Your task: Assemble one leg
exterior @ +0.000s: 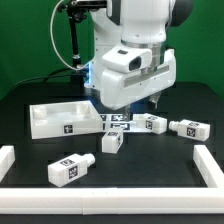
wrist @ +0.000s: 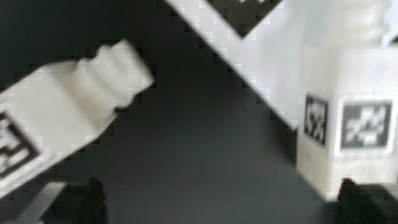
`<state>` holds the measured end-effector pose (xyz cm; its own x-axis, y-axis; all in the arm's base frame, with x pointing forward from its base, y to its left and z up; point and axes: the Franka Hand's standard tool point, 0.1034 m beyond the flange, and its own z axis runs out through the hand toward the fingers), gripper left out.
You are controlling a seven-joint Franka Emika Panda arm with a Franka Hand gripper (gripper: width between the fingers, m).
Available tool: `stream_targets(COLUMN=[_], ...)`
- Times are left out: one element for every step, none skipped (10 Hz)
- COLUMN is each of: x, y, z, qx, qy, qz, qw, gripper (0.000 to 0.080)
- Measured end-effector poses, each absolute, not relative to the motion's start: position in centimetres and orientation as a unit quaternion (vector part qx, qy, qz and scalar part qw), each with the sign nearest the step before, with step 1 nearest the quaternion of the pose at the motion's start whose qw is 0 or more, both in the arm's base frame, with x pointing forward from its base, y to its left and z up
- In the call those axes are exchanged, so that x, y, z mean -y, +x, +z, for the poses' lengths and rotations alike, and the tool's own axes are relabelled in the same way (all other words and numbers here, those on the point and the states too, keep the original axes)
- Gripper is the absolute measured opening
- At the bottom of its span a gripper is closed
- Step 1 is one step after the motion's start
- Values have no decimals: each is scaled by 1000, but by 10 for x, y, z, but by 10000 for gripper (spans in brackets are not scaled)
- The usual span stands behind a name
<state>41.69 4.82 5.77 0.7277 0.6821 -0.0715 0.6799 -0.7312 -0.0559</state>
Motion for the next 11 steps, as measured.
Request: stream_targets(x=[-45,-45,-45,-45,-40,-24,-17,-6,5,12,9], y=[420,418,418,418,420,430,444,449,449,452,454], z=[61,59,59,59,60,64,70,69,64,63,64], qx=[364,365,365,365,356,326,294,253,214,189,195], qy=[-930,-930,-930,-930,-934,-945,-955,-967,-976,-980,-979], qz=[38,41,41,41,40,34,23,23,41,55,50], qw=[11,12,12,12,12,7,0,6,20,33,31], gripper=[649,649,649,649,649,649,649,649,649,649,649])
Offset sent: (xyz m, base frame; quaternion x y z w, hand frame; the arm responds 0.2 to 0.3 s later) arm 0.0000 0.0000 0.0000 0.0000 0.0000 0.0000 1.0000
